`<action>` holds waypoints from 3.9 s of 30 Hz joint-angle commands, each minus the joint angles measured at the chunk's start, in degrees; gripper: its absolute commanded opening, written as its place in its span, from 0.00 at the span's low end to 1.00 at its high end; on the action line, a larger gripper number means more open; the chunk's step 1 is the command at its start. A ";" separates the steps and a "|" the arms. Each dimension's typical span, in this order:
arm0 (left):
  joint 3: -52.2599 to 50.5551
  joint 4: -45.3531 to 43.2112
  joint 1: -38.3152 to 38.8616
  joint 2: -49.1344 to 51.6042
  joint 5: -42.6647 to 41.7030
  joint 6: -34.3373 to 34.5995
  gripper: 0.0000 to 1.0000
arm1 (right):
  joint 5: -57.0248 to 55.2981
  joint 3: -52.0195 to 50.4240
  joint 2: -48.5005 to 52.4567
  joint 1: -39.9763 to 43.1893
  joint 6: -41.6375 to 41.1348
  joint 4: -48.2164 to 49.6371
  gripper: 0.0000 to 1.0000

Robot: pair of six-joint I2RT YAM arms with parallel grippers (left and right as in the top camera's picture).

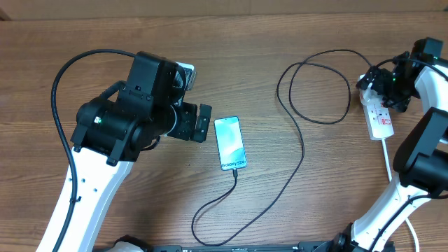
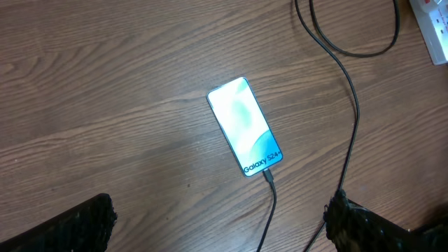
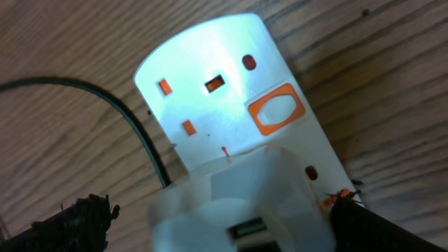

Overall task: Plug charger to phone and switch on socket
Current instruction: 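Press down the socket switch with the right gripper, then lift the right gripper up away from the power strip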

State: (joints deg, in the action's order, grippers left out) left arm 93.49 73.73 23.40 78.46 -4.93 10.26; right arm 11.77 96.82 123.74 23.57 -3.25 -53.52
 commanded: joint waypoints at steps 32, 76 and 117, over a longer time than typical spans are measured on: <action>0.85 -0.09 -0.02 0.24 -0.61 -1.27 0.99 | 7.06 -3.23 0.61 0.17 2.56 -0.13 1.00; 0.85 -0.09 -0.02 0.24 -0.61 -1.27 0.99 | 12.22 4.59 -4.33 4.28 -0.11 -12.00 1.00; 0.85 -0.09 -0.02 0.24 -0.63 -1.27 0.99 | -3.17 4.50 -36.50 4.13 -5.75 -25.49 1.00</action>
State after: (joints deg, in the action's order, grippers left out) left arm 93.49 73.73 23.38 78.46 -4.93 10.26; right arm 9.39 100.20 87.74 27.73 -8.82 -79.59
